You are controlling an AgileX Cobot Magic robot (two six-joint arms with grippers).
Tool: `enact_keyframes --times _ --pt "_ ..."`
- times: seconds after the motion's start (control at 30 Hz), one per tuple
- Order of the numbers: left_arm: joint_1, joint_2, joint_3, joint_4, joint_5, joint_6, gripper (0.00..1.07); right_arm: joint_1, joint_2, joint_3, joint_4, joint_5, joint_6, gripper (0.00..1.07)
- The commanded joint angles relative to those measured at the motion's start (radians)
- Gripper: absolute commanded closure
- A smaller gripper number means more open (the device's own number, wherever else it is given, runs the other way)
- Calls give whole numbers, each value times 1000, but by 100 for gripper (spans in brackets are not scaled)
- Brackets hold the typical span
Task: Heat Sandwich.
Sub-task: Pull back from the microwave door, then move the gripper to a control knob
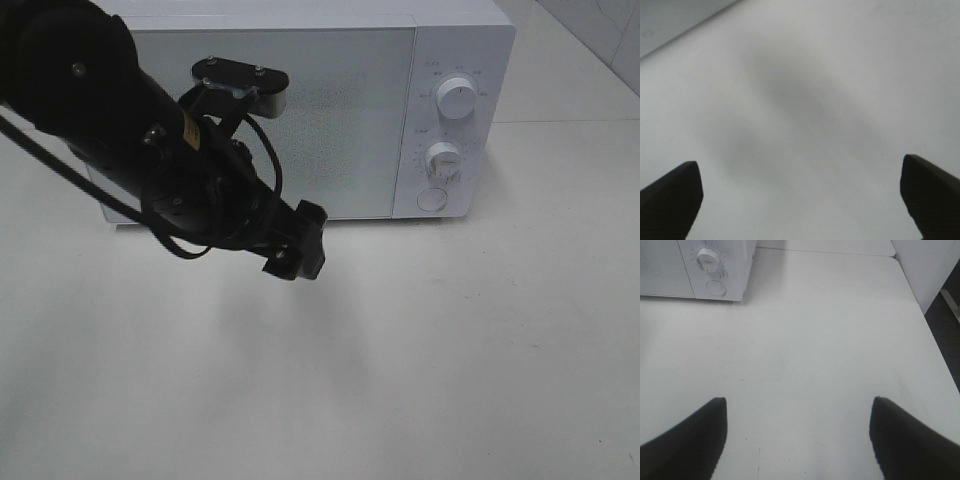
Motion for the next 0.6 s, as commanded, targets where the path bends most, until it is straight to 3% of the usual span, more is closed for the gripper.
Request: enact_keyframes --times 0.03,0.17,0.33,0.47,0.6 --pt "-6 -15 0 13 56 7 3 -8 -26 -2 1 -9 3 31" --pt "5 -28 0 28 154 15 3 -8 -26 -2 1 -9 3 31" --pt "78 -51 0 28 279 27 3 -8 -26 -2 1 -9 3 31" --pt "209 -115 0 10 344 80 3 -8 -26 -2 1 -9 3 31" --pt "291 -155 0 5 379 99 3 -8 -26 -2 1 -9 3 31"
